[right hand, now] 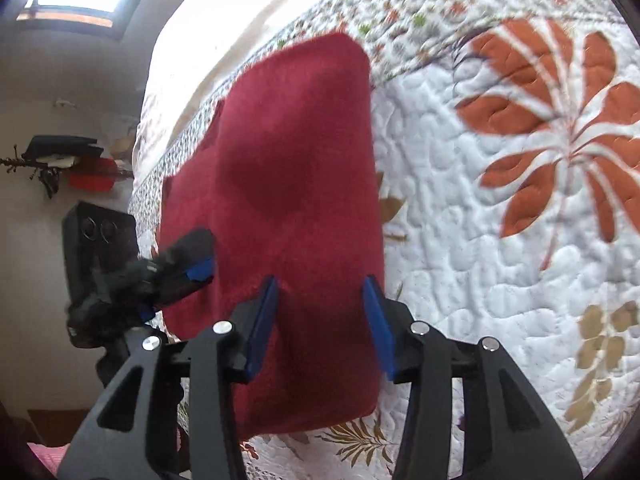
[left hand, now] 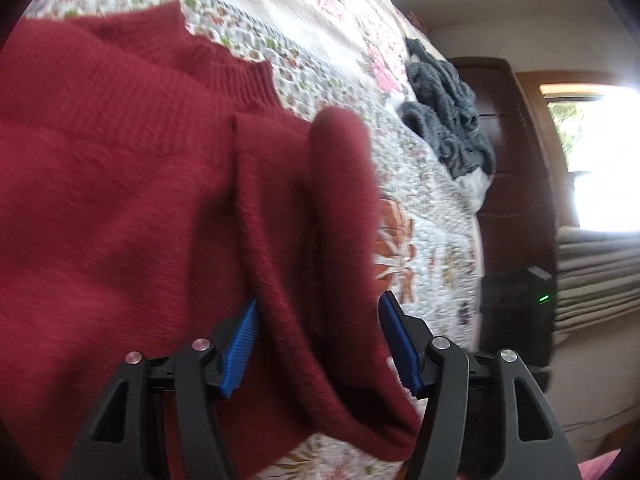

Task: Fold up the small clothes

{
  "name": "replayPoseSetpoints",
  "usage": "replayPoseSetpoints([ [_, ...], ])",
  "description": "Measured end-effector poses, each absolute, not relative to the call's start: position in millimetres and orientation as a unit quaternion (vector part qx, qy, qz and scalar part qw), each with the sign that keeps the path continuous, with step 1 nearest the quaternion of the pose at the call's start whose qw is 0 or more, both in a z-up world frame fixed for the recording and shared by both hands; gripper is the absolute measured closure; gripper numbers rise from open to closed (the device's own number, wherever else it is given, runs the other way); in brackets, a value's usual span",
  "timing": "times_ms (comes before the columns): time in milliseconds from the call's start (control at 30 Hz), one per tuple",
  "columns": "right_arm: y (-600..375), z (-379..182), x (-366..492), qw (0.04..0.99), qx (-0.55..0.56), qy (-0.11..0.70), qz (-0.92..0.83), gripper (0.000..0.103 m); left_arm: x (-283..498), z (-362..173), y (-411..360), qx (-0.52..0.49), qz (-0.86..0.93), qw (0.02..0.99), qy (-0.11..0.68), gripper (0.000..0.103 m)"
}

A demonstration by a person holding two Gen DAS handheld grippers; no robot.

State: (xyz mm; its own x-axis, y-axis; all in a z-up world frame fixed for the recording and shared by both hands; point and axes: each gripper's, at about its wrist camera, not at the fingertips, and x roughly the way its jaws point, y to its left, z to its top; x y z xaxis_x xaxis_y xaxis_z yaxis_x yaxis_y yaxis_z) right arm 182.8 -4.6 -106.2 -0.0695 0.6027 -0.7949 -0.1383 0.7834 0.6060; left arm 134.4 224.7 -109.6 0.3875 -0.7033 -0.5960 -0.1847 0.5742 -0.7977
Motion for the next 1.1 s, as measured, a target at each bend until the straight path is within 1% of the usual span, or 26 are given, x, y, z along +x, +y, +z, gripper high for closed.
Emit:
replayPoseSetpoints([
  [133, 21, -116, 171, 0.654, 0.154, 0.679, 0.297, 0.058, 135, -110, 220, -0.431, -0.178, 0.719, 0.515, 0.033],
  [233, 32, -116, 165, 0.661, 0.139, 0.672, 0.303, 0.052, 141, -115, 212, -0.409, -0.165, 0.724, 0.529, 0.033],
  [333, 33, -116, 164, 0.659, 0.143, 0.671, 0.308, 0.052, 147, -121, 205, -0.397, -0.153, 0.728, 0.537, 0.034],
  [367, 32, -116, 163, 0.658, 0.145, 0.671, 0.309, 0.052, 148, -121, 204, -0.392, -0.149, 0.732, 0.538, 0.044],
  [400, 27, -115, 164, 0.655, 0.149, 0.671, 0.313, 0.052, 151, -122, 201, -0.381, -0.143, 0.735, 0.542, 0.063],
  [433, 25, -115, 163, 0.654, 0.152, 0.671, 0.314, 0.052, 153, -122, 199, -0.374, -0.137, 0.738, 0.545, 0.069],
  [467, 22, -115, 163, 0.653, 0.154, 0.671, 0.314, 0.051, 153, -123, 198, -0.37, -0.132, 0.74, 0.546, 0.077],
  [500, 18, -114, 164, 0.652, 0.162, 0.67, 0.315, 0.051, 155, -122, 197, -0.368, -0.128, 0.742, 0.546, 0.082],
  [600, -6, -110, 167, 0.653, 0.201, 0.661, 0.309, 0.049, 151, -114, 196, -0.364, -0.126, 0.756, 0.529, 0.087],
  [700, -28, -106, 173, 0.664, 0.232, 0.648, 0.292, 0.047, 141, -97, 200, -0.357, -0.134, 0.775, 0.503, 0.088],
  [867, -40, -109, 175, 0.673, 0.222, 0.653, 0.269, 0.047, 122, -60, 218, -0.341, -0.148, 0.808, 0.457, 0.089],
  [967, -34, -113, 171, 0.672, 0.211, 0.657, 0.27, 0.047, 113, -42, 235, -0.325, -0.142, 0.821, 0.447, 0.089],
  [1100, -22, -110, 158, 0.67, 0.195, 0.656, 0.287, 0.047, 101, -30, 269, -0.328, -0.127, 0.825, 0.442, 0.089],
])
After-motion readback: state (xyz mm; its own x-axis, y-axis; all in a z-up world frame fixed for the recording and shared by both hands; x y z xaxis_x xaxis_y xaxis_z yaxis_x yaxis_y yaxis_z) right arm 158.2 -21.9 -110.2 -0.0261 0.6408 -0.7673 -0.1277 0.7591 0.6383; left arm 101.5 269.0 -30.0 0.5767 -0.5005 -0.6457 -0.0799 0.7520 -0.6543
